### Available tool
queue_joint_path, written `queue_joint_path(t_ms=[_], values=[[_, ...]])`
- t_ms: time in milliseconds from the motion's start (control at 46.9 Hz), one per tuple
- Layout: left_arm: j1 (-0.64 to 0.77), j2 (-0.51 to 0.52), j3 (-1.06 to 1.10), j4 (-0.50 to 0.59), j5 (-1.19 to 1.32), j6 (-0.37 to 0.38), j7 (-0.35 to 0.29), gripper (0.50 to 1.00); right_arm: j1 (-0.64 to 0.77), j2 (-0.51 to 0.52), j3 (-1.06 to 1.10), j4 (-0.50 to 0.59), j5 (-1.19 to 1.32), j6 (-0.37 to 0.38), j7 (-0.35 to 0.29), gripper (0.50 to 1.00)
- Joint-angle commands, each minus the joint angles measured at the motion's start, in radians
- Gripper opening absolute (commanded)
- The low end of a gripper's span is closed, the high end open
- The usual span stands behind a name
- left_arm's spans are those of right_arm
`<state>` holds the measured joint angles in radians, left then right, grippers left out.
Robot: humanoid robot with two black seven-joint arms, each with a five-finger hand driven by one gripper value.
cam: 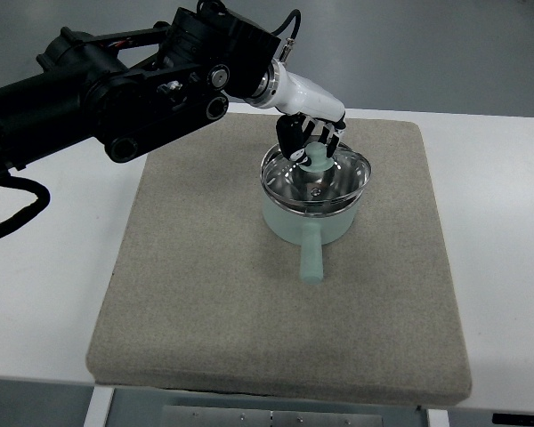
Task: Place lid left of pot with left hand
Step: 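Close the left hand fingers around the lid knob, then lift the glass lid off the pot and carry it beside the pot, then lower the lid onto the mat and release the knob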
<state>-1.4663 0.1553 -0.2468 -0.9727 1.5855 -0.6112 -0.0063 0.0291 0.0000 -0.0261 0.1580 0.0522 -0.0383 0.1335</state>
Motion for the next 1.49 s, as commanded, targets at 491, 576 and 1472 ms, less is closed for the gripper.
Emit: queue_joint_path(t_ms=[491, 576, 1472], values=[[-0.069, 0.01, -0.019, -0.014, 0.013, 0.0, 0.0, 0.5, 0.0, 0.0, 0.0, 0.0, 0.0, 0.0, 0.0, 0.924], [-0.078, 0.023, -0.022, -0.037, 0.013, 0.0, 0.0, 0.5, 0.0, 0.0, 0.0, 0.0, 0.0, 0.0, 0.0, 0.924], [0.228, 0.386, -0.019, -0.08, 0.165, 0.172, -0.001, 0.5, 0.0, 0.0, 0.0, 0.0, 0.0, 0.0, 0.0, 0.924]])
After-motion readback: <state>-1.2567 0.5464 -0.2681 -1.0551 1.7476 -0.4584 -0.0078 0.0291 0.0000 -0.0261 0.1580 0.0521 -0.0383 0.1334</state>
